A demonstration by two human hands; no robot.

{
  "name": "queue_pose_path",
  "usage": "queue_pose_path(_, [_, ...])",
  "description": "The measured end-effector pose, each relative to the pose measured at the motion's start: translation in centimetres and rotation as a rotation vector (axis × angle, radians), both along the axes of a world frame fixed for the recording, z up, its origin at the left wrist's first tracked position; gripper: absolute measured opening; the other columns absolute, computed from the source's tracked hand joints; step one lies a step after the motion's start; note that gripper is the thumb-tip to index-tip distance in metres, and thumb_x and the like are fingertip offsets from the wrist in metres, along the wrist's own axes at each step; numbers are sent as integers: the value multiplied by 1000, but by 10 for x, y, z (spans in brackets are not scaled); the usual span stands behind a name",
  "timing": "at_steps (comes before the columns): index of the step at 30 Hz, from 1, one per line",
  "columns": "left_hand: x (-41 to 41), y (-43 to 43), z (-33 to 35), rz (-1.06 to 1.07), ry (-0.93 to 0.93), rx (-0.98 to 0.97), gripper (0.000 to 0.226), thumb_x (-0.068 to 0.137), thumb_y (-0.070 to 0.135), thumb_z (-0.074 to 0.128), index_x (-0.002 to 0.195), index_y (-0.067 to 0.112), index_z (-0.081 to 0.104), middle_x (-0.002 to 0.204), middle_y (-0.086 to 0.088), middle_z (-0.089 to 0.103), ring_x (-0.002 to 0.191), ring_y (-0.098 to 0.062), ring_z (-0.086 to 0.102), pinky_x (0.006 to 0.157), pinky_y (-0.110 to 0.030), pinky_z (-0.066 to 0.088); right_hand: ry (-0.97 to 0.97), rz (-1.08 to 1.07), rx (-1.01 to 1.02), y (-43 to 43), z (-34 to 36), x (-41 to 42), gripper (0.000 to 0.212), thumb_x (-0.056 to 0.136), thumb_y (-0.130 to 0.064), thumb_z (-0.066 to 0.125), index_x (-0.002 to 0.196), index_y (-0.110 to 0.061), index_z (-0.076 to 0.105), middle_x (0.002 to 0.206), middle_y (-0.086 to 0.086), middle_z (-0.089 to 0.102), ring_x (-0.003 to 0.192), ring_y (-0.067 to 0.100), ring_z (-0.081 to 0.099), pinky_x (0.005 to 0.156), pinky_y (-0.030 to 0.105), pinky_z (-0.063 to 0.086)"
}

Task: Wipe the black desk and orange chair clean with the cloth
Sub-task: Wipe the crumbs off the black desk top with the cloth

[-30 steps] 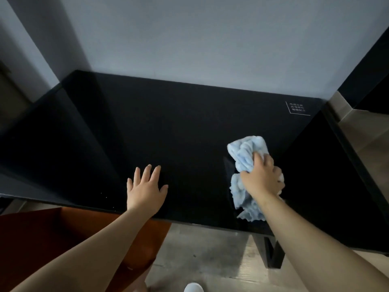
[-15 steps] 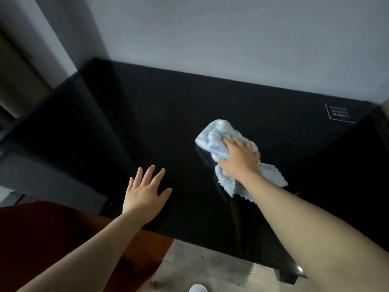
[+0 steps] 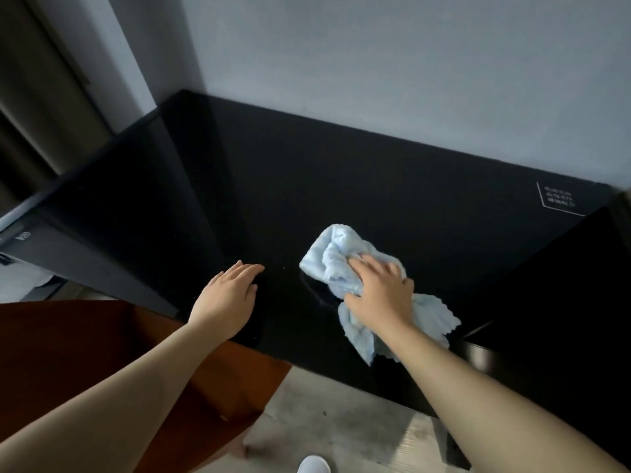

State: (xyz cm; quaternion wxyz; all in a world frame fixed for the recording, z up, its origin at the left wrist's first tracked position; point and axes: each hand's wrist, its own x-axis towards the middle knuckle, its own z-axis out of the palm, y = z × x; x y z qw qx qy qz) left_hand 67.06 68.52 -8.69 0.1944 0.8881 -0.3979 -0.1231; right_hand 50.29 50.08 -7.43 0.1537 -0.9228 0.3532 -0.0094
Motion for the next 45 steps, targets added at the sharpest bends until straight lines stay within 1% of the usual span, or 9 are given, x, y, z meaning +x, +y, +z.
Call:
queue_pose_path(8, [20, 54, 5, 114, -54, -94, 41, 98, 15, 41, 138, 16, 45, 144, -1, 44, 143, -17, 21, 113, -34, 22, -261, 412, 398, 100, -1, -21, 40, 73, -38, 58, 113, -37, 61, 108, -28, 55, 109, 2, 46, 90, 27, 41])
queue_pose_path(11, [36, 70, 4, 104, -44, -70, 42, 98, 17, 40, 140, 17, 41, 146, -1, 41, 143, -17, 18, 114, -36, 21, -309, 140, 477, 91, 12, -15, 46, 69, -30, 58, 115, -35, 61, 101, -32, 52, 106, -1, 51, 84, 18, 42])
queue_pose_path(14, [53, 84, 4, 85, -20, -27, 44, 99, 20, 38, 143, 18, 35, 149, 0, 36, 144, -18, 14, 115, -38, 18, -394, -327, 228, 63, 18, 2, 23, 78, -27, 54, 99, -32, 61, 93, -12, 64, 93, 15, 63, 75, 35, 53])
queue_pose_path(18, [75, 103, 5, 96, -16, 7, 47, 99, 22, 37, 145, 18, 30, 151, -2, 32, 145, -20, 11, 116, -40, 18, -18, -625, 96, 53, 9, 31, 56, 84, -41, 57, 136, -31, 37, 141, -1, 39, 126, 31, 38, 96, 55, 38])
queue_pose_path(27, [117, 135, -3, 194, 20, 168, 56, 98, 31, 38, 149, 18, 17, 158, -1, 13, 146, -24, 2, 117, -43, 13, 8, 88, 190, 150, 3, 101, 47, 82, -34, 55, 127, -43, 47, 133, -17, 45, 125, 17, 38, 96, 40, 39])
queue_pose_path(30, [122, 137, -6, 180, -7, 191, 56, 98, 35, 38, 149, 21, 18, 158, -1, 11, 145, -26, 0, 117, -43, 10, -303, -180, 417, 137, 21, 102, 23, 81, -31, 54, 99, -43, 61, 104, -14, 64, 94, 9, 60, 83, 36, 52])
queue_pose_path(33, [126, 142, -9, 154, 3, 170, 58, 97, 40, 41, 148, 23, 21, 158, 0, 13, 145, -28, -1, 116, -43, 13, -412, -369, 219, 114, 26, 129, 8, 84, -33, 50, 82, -32, 57, 85, -12, 63, 84, 14, 62, 79, 43, 53])
queue_pose_path(39, [131, 145, -13, 163, 40, 126, 59, 95, 42, 46, 148, 27, 24, 157, 4, 14, 146, -24, -2, 116, -41, 15, 32, -249, 149, 100, 9, 213, 65, 86, -28, 50, 143, -42, 21, 151, -11, 21, 131, 24, 30, 102, 48, 34])
queue_pose_path(45, [130, 148, -17, 180, 48, 86, 57, 95, 34, 49, 147, 26, 26, 157, 5, 15, 146, -21, -3, 117, -37, 8, 117, 290, 43, 129, 0, 250, 63, 87, -29, 47, 142, -49, 23, 149, -19, 24, 132, 21, 25, 101, 46, 27])
